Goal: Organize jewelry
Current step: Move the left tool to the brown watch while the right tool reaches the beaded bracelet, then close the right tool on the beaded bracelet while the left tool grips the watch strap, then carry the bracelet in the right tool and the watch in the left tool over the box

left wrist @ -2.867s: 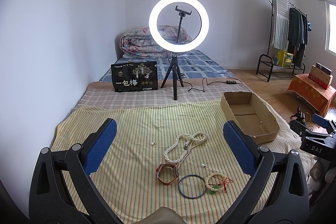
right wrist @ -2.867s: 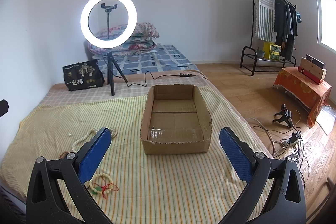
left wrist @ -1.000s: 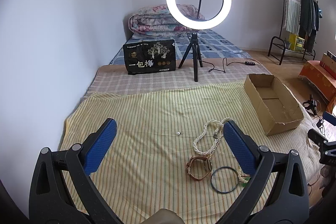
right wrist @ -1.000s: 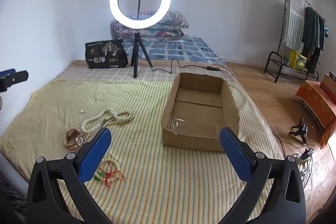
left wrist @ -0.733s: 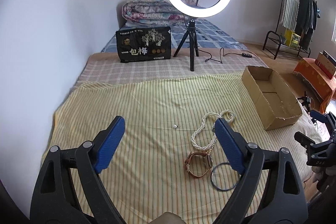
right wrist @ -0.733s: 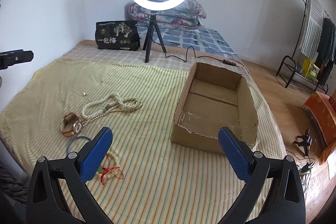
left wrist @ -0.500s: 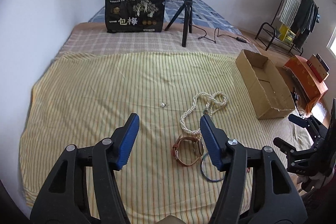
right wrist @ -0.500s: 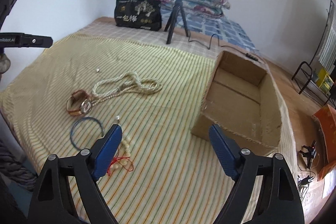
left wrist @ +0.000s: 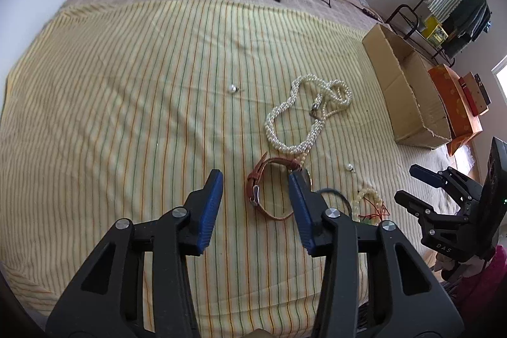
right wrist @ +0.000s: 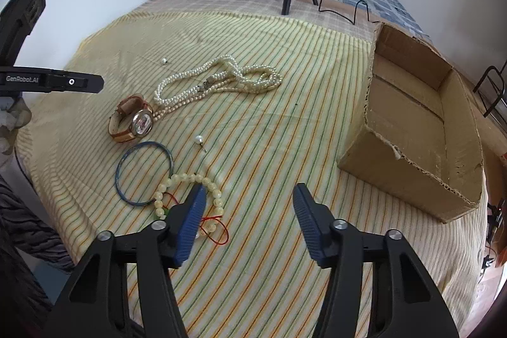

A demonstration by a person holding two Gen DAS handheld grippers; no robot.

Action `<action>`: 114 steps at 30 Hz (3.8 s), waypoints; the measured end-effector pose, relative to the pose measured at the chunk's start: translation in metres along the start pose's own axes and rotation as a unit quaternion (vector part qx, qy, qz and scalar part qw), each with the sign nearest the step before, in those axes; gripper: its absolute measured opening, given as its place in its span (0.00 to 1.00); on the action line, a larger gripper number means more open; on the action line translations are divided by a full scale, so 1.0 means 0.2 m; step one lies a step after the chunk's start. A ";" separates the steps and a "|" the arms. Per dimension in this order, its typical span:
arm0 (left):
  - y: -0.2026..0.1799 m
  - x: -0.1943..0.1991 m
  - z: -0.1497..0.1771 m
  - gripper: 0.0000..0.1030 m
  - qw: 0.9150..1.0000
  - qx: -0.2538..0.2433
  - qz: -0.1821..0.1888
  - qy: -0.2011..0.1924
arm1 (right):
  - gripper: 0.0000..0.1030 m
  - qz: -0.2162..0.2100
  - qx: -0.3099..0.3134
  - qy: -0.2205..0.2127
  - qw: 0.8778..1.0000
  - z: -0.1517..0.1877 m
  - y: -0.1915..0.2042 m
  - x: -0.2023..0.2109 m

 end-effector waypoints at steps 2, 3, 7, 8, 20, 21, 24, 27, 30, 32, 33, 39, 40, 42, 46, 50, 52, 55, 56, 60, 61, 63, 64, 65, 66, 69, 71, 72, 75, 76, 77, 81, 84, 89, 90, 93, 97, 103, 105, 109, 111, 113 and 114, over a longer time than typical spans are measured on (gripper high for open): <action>0.03 -0.04 0.01 0.40 1.000 0.015 0.004 0.014 | 0.45 -0.012 0.002 0.012 1.000 0.00 0.01 -0.03; 0.04 -0.05 0.02 0.38 1.000 0.020 0.005 0.018 | 0.44 -0.015 0.004 0.016 1.000 0.01 0.01 -0.04; 0.05 -0.07 0.02 0.36 0.999 0.024 0.001 0.022 | 0.34 -0.023 0.015 0.040 0.999 0.03 0.04 -0.09; 0.05 -0.08 0.02 0.36 0.999 0.024 0.000 0.024 | 0.33 -0.019 0.015 0.045 0.999 0.03 0.04 -0.10; 0.02 -0.20 0.03 0.31 0.998 0.016 -0.006 0.054 | 0.24 -0.026 0.027 0.060 0.997 0.02 0.06 -0.17; 0.03 -0.21 0.04 0.31 0.998 0.016 -0.007 0.056 | 0.22 -0.025 0.030 0.061 0.997 0.02 0.06 -0.17; 0.03 -0.24 0.03 0.29 0.998 0.015 -0.013 0.061 | 0.17 -0.026 0.034 0.066 0.997 0.00 0.07 -0.19; 0.03 -0.25 0.03 0.29 0.998 0.013 -0.016 0.062 | 0.10 -0.027 0.043 0.071 0.996 0.00 0.09 -0.20; 0.04 -0.27 0.03 0.26 0.998 0.009 -0.022 0.061 | 0.06 -0.021 0.058 0.072 0.996 0.01 0.12 -0.21; 0.04 -0.28 0.03 0.24 0.998 0.007 -0.024 0.060 | 0.06 -0.020 0.061 0.071 0.995 0.01 0.12 -0.21; 0.04 -0.27 0.03 0.22 0.998 0.006 -0.025 0.059 | 0.06 -0.021 0.059 0.070 0.996 0.01 0.12 -0.21; 0.03 -0.28 0.02 0.06 0.998 0.005 -0.029 0.054 | 0.06 -0.021 0.060 0.061 0.996 0.02 0.12 -0.19; 0.03 -0.27 0.02 0.06 0.998 0.003 -0.031 0.052 | 0.06 -0.019 0.062 0.059 0.996 0.01 0.13 -0.18; 0.02 -0.27 0.02 0.06 0.998 0.001 -0.033 0.049 | 0.06 -0.014 0.069 0.053 0.996 0.01 0.14 -0.16; 0.02 -0.22 0.03 0.05 0.999 -0.004 -0.036 0.037 | 0.06 -0.012 0.073 0.036 0.997 -0.01 0.15 -0.12; 0.00 -0.17 0.01 0.05 0.999 -0.006 -0.036 0.021 | 0.06 -0.005 0.073 0.018 0.997 -0.03 0.15 -0.07; -0.01 -0.15 0.00 0.05 0.999 -0.005 -0.034 0.012 | 0.06 -0.003 0.071 0.010 0.997 -0.04 0.14 -0.05; -0.04 -0.11 -0.02 0.05 1.000 -0.010 -0.030 0.000 | 0.06 0.002 0.073 -0.004 0.997 -0.06 0.14 -0.01; -0.06 -0.10 -0.03 0.05 0.999 -0.013 -0.029 -0.006 | 0.06 0.004 0.074 -0.011 0.997 -0.07 0.13 0.00; -0.11 -0.07 -0.05 0.05 0.999 -0.019 -0.023 -0.018 | 0.06 0.011 0.074 -0.029 0.997 -0.10 0.14 0.05; -0.12 -0.06 -0.06 0.05 0.999 -0.021 -0.021 -0.021 | 0.06 0.012 0.074 -0.033 0.997 -0.11 0.14 0.06; -0.15 -0.05 -0.08 0.05 0.999 -0.023 -0.017 -0.026 | 0.06 0.017 0.074 -0.041 0.996 -0.12 0.13 0.08; -0.16 -0.05 -0.08 0.05 0.999 -0.024 -0.015 -0.028 | 0.06 0.019 0.074 -0.046 0.996 -0.13 0.13 0.09; -0.17 -0.05 -0.09 0.05 0.999 -0.024 -0.012 -0.029 | 0.06 0.020 0.073 -0.050 0.996 -0.13 0.12 0.10; -0.18 -0.04 -0.10 0.05 0.999 -0.024 -0.010 -0.031 | 0.06 0.022 0.073 -0.054 0.996 -0.14 0.12 0.11; -0.21 -0.03 -0.11 0.05 0.999 -0.027 -0.005 -0.038 | 0.06 0.028 0.069 -0.066 0.995 -0.16 0.10 0.15; -0.24 -0.02 -0.12 0.05 0.999 -0.027 -0.001 -0.042 | 0.06 0.031 0.064 -0.074 0.995 -0.17 0.08 0.17; -0.25 -0.01 -0.12 0.05 0.999 -0.028 0.001 -0.044 | 0.06 0.033 0.062 -0.078 0.994 -0.18 0.07 0.18; -0.30 0.02 -0.14 0.05 0.998 -0.033 0.007 -0.052 | 0.06 0.040 0.053 -0.092 0.994 -0.20 0.03 0.23; -0.32 0.03 -0.15 0.05 0.998 -0.036 0.010 -0.055 | 0.06 0.042 0.050 -0.096 0.993 -0.20 0.02 0.24; -0.34 0.03 -0.15 0.05 0.998 -0.038 0.013 -0.057 | 0.06 0.045 0.047 -0.100 0.993 -0.21 0.00 0.25; -0.43 0.05 -0.18 0.05 0.996 -0.047 0.025 -0.065 | 0.06 0.057 0.031 -0.113 0.991 -0.23 -0.06 0.29; -0.50 0.06 -0.19 0.05 0.996 -0.055 0.032 -0.070 | 0.06 0.068 0.019 -0.121 0.990 -0.24 -0.12 0.32; -0.63 0.05 -0.22 0.05 0.994 -0.066 0.045 -0.074 | 0.06 0.081 -0.012 -0.130 0.988 -0.27 -0.26 0.36; -0.66 0.04 -0.23 0.05 0.994 -0.068 0.048 -0.075 | 0.06 0.082 -0.020 -0.131 0.988 -0.28 -0.30 0.36; -0.74 0.02 -0.24 0.05 0.993 -0.076 0.054 -0.077 | 0.06 0.085 -0.045 -0.130 0.987 -0.29 -0.39 0.37; -0.84 -0.01 -0.26 0.05 0.991 -0.087 0.062 -0.079 | 0.06 0.084 -0.071 -0.130 0.985 -0.30 -0.50 0.37; -1.00 -0.05 -0.28 0.05 0.989 -0.105 0.068 -0.084 | 0.06 0.087 -0.111 -0.130 0.981 -0.33 -0.66 0.35; -1.04 -0.07 -0.27 0.05 0.988 -0.111 0.070 -0.082 | 0.06 0.092 -0.125 -0.132 0.979 -0.35 -0.73 0.34; -1.11 -0.13 -0.27 0.05 0.988 -0.118 0.075 -0.073 | 0.06 0.100 -0.146 -0.133 0.975 -0.38 -0.84 0.31; -1.15 -0.16 -0.27 0.05 0.987 -0.124 0.077 -0.069 | 0.06 0.105 -0.157 -0.134 0.973 -0.39 -0.89 0.28; -1.18 -0.18 -0.27 0.05 0.986 -0.128 0.080 -0.066 | 0.06 0.108 -0.164 -0.134 0.971 -0.41 -0.93 0.27; -1.20 -0.19 -0.27 0.05 0.986 -0.131 0.081 -0.064 | 0.06 0.110 -0.166 -0.134 0.971 -0.41 -0.94 0.26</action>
Point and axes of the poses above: each gripper's, at about its wrist camera, not at the fingertips, and x roughly against the way its jaws point, y to its left, z to its underside, the point moved 1 cm from there along -x, roughly the way its jaws point, and after that the axes turned 1 degree about -z, right-handed, at the moved point
